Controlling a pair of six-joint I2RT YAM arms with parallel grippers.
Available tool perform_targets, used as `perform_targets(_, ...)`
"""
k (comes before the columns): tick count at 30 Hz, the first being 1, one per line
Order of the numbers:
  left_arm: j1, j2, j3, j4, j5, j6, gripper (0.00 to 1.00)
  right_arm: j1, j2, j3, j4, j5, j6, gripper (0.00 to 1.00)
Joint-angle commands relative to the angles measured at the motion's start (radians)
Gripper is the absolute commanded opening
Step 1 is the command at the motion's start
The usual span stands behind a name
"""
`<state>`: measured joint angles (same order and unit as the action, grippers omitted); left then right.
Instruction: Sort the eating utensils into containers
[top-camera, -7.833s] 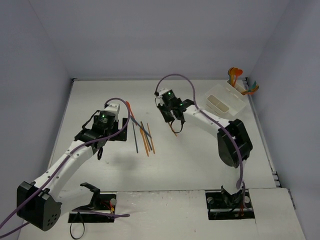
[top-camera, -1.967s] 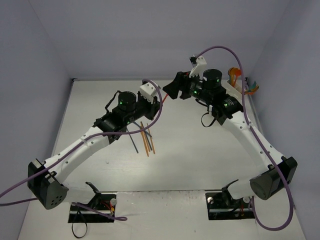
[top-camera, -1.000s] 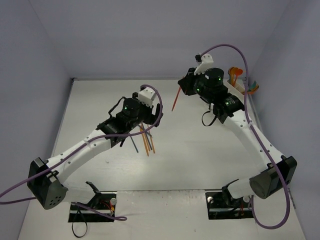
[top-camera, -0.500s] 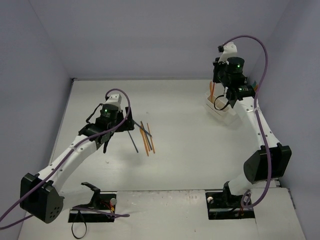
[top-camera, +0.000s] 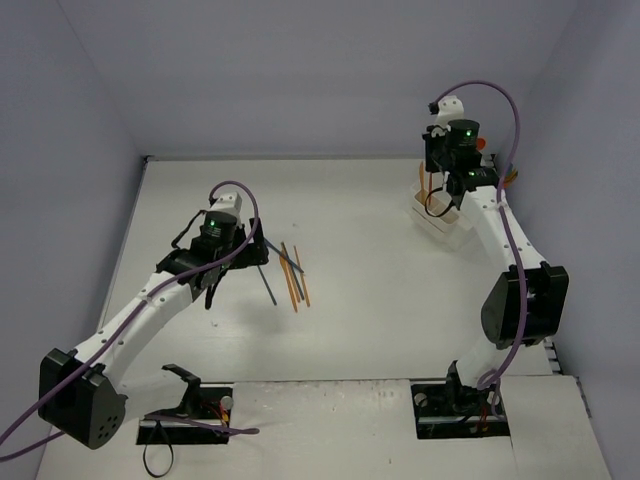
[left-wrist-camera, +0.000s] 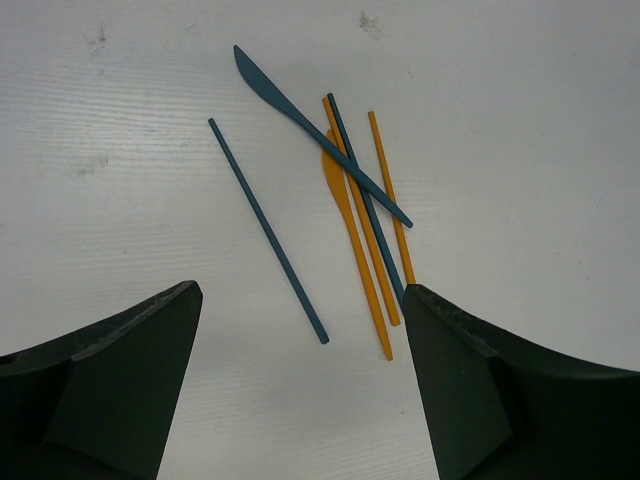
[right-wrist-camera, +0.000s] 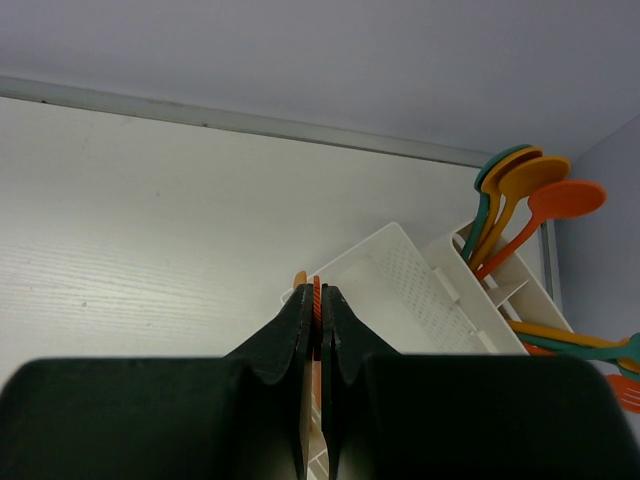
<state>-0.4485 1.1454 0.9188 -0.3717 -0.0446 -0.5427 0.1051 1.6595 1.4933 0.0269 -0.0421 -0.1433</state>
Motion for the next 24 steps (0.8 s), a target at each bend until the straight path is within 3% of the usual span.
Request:
perform_targets(1, 0.010, 0.007, 0.017, 0.012, 0.015, -0.058, 0.79, -0.005, 0.006, -0.036, 0.090, -0.013, 0.009, 0.03)
perform_targets(8, 0.008, 0.051, -0.006, 0.000, 0.027, -0.172, 0.80, -0.002, -0.044, -0.082, 0.091, -0.003, 0.033, 0.16)
perform_targets(11, 0.005, 0.065, -0.014, -0.003, 0.024, -0.211, 0.81, -0.004, -0.078, -0.096, 0.088, 0.007, 0.044, 0.29)
perform_targets(17, -0.043, 0.107, -0.001, -0.007, -0.003, -0.239, 0.80, 0.009, -0.176, -0.102, 0.064, 0.017, 0.083, 0.44)
perform_targets(20, -0.091, 0.157, 0.025, -0.015, -0.032, -0.264, 0.72, 0.028, -0.230, -0.125, 0.035, 0.039, 0.142, 0.50)
perform_targets(24, -0.137, 0.251, 0.047, -0.021, -0.057, -0.298, 0.46, 0.057, -0.316, -0.184, 0.032, 0.039, 0.213, 0.52)
